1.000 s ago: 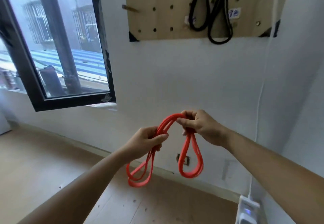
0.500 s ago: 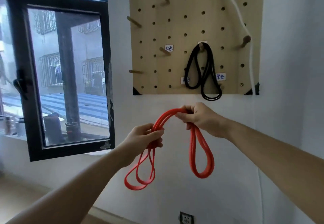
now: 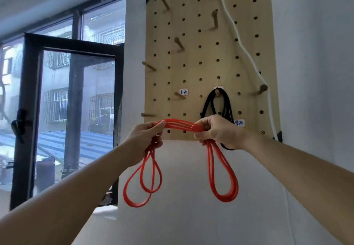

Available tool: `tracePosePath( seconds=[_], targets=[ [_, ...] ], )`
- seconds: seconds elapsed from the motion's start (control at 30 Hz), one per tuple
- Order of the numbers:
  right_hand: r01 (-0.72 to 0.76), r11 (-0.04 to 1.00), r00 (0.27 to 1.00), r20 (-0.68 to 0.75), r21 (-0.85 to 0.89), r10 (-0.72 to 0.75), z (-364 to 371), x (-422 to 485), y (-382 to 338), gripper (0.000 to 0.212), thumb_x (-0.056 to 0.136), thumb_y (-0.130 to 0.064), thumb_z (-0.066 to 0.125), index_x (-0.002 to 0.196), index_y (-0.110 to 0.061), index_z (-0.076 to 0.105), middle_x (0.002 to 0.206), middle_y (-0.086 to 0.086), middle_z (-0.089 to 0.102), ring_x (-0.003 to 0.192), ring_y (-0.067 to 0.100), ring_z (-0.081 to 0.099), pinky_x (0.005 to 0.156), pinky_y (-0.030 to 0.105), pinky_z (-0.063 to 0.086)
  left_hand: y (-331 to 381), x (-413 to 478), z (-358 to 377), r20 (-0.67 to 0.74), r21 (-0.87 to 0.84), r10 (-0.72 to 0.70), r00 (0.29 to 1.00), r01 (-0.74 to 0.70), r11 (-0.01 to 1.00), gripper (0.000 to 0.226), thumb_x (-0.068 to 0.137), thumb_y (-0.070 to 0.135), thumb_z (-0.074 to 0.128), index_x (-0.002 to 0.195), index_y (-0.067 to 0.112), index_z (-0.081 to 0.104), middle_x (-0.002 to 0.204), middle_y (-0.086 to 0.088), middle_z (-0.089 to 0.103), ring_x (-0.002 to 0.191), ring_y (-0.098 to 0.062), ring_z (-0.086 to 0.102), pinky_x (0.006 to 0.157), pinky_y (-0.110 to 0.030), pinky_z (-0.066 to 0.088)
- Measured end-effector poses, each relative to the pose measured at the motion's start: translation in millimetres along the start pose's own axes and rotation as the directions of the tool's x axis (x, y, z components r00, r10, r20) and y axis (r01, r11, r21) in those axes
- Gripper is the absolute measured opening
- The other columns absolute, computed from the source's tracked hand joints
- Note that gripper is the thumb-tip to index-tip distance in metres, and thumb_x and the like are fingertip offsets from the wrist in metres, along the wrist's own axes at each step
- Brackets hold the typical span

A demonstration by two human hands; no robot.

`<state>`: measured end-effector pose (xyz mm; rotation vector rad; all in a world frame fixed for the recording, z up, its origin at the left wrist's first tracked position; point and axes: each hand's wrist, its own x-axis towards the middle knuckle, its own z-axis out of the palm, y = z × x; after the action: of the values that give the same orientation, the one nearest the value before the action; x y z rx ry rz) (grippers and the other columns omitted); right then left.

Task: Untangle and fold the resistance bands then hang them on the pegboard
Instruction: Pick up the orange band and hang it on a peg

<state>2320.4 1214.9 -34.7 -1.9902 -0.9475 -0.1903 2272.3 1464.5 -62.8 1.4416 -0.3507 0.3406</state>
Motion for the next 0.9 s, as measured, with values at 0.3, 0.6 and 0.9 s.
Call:
tracePosePath(
  seconds=[0.3,0.6,0.9],
  targets=[
    [0.021,0.998,0.996,-0.089,0.066,-0.015,-30,35,-11,0.02,0.09,-0.01,0.073,0.108,-0.001,0.07,0.094,0.015,0.075,0.083,0.026,0.072,0.079,0.038,0.062,40,55,-5,-0.107,-0.008,0.091,0.99,-0.092,0.996,0.021,0.099,0.015,0.06,0.112,0.001,0.069,0.086,-0.008,0.069,0.07,-0.015,0.061,0.072,-0.028,0.054],
    [0.253,0.955,0.801,-0.587,0.153,-0.119,-13,119,-20,0.029,0.09,-0.009,0.075,0.113,-0.004,0.059,0.09,0.018,0.075,0.073,0.023,0.076,0.066,0.032,0.062,46,131,18,-0.265,-0.049,0.14,0.954,-0.158,0.986,0.025,0.104,0.012,0.051,0.123,0.0,0.062,0.101,-0.011,0.066,0.067,-0.013,0.057,0.069,-0.025,0.056],
    [0.208,0.976,0.621,-0.763,-0.062,-0.181,-4,186,29,0.027,0.089,-0.027,0.077,0.094,-0.022,0.051,0.089,0.005,0.071,0.075,0.017,0.073,0.067,0.035,0.062,21,204,24,-0.344,0.054,0.244,0.907,-0.24,0.969,0.026,0.099,0.011,0.062,0.123,0.008,0.067,0.094,-0.013,0.073,0.074,-0.019,0.066,0.086,-0.039,0.063]
  ],
)
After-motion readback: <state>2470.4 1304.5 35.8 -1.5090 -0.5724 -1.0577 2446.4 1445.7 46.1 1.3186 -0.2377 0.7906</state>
